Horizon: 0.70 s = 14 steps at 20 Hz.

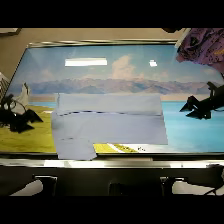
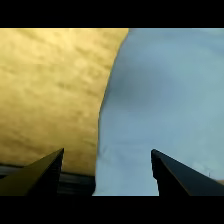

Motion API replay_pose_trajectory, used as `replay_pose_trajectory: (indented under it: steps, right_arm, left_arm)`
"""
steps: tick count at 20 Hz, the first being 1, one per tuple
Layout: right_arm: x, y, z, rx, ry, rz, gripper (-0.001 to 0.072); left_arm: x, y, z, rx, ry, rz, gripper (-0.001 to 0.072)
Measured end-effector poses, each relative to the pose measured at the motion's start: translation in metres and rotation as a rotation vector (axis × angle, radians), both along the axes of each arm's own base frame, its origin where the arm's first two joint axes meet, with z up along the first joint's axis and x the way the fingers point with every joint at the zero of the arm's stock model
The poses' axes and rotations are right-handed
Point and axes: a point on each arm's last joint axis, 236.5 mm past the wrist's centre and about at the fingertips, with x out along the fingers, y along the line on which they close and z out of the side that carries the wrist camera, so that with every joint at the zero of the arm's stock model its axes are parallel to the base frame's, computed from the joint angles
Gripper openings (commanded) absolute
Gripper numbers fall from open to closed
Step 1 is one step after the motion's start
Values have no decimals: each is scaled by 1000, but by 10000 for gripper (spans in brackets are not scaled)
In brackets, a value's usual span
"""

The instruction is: Fold the clothes and pants, and hang the long-sleeved shirts on hangers.

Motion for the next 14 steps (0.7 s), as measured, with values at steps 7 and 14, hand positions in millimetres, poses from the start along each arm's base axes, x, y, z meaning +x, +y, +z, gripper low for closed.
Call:
replay_pose_trajectory:
  steps: [7, 14]
  right_arm:
    - [-29, 14, -17, 45, 22, -27, 413]
    - [-31, 19, -17, 60, 21, -28, 413]
  left_arm:
    - [-98, -65, -48, -140, 46, 41, 595]
    - [-101, -82, -62, -200, 22, 61, 594]
